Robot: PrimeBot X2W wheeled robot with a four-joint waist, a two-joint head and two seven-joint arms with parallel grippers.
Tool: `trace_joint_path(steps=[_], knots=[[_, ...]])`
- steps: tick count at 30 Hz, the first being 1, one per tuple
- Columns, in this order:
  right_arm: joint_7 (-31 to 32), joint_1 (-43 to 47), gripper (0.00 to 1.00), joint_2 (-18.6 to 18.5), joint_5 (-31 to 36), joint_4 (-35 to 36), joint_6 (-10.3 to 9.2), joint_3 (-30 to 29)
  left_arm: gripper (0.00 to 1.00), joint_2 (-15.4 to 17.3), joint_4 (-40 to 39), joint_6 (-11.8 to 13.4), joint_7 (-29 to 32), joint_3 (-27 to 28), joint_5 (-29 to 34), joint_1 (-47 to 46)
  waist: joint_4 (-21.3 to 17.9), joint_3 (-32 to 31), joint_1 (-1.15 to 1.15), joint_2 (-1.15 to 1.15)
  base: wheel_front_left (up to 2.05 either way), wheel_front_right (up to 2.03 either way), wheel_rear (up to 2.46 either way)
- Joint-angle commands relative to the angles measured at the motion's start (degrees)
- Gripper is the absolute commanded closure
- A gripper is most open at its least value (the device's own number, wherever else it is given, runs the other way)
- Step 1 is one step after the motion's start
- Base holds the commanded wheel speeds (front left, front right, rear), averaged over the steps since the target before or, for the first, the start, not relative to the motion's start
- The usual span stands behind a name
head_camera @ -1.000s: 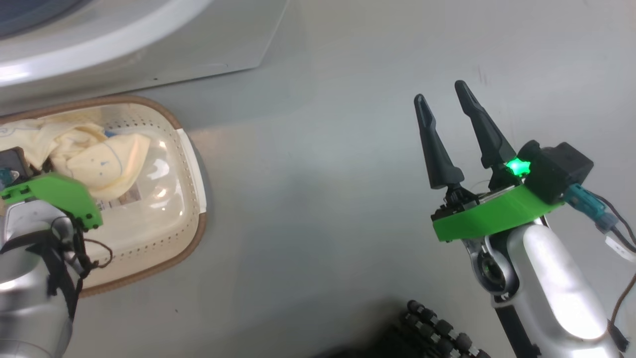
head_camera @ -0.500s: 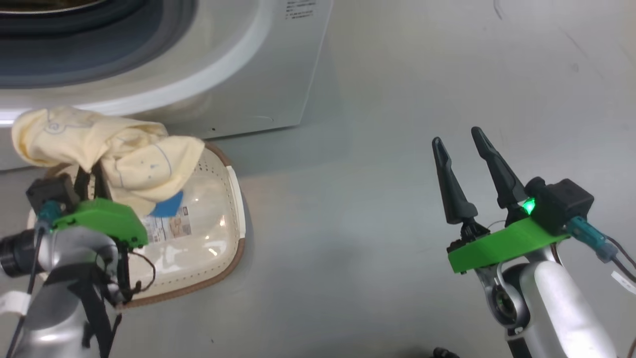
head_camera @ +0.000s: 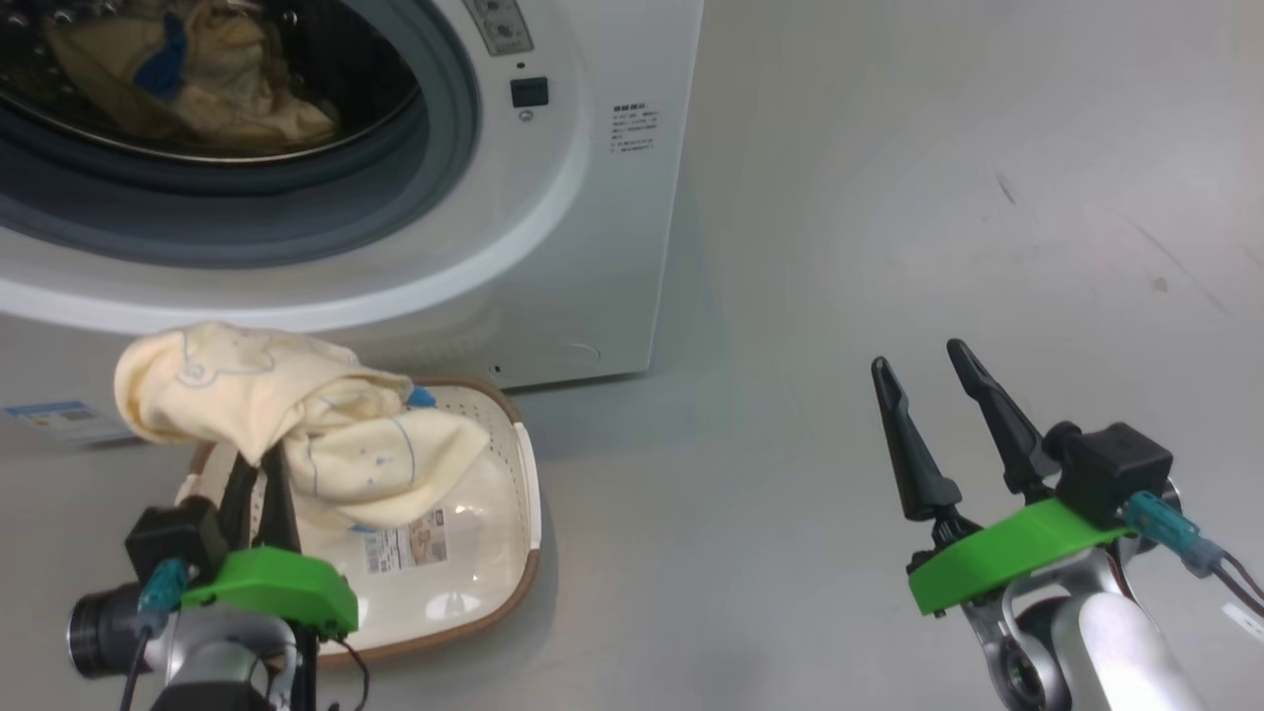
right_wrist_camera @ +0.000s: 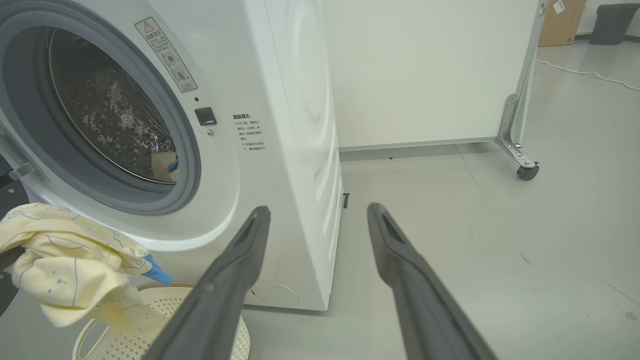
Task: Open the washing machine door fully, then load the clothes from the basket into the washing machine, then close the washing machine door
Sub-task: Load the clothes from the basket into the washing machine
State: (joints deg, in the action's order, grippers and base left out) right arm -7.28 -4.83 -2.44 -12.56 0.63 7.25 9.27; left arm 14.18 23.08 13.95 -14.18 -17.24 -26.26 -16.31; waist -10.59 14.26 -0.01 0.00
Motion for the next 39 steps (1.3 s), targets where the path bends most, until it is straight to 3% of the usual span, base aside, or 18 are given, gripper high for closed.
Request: trace_joint_path(steps=[1, 12, 23, 39], knots=[[0.27, -0.09, 0.00, -0.43, 0.42, 2.26, 0.24, 0.65, 1.00, 1.37, -2.57, 1.87, -0.64, 1.85, 0.45, 0.17, 1.20, -2.97, 0.01, 0.00, 0.00, 0.00, 0.00], [3.37, 5.51, 0.00, -0.43, 1.57, 4.77, 0.24, -0.90, 1.00, 2.22, -12.34, 5.47, 3.08, 0.64, 0.51, 10.13, 3.57, -10.40, 0.01, 0.00, 0.00, 0.00, 0.00], [4.82, 9.13, 0.00, -0.43, 1.65, 6.69, 0.24, -1.35, 1.00, 3.47, -19.71, 8.36, 6.00, 0.14, 0.74, 15.90, 5.82, -13.39, 0.01, 0.00, 0.00, 0.00, 0.00], [5.15, 9.44, 0.00, -0.43, 1.28, 7.10, 0.24, -0.72, 1.00, 4.13, -22.64, 9.73, 7.09, 0.05, 0.46, 17.64, 6.09, -13.85, 0.01, 0.00, 0.00, 0.00, 0.00]])
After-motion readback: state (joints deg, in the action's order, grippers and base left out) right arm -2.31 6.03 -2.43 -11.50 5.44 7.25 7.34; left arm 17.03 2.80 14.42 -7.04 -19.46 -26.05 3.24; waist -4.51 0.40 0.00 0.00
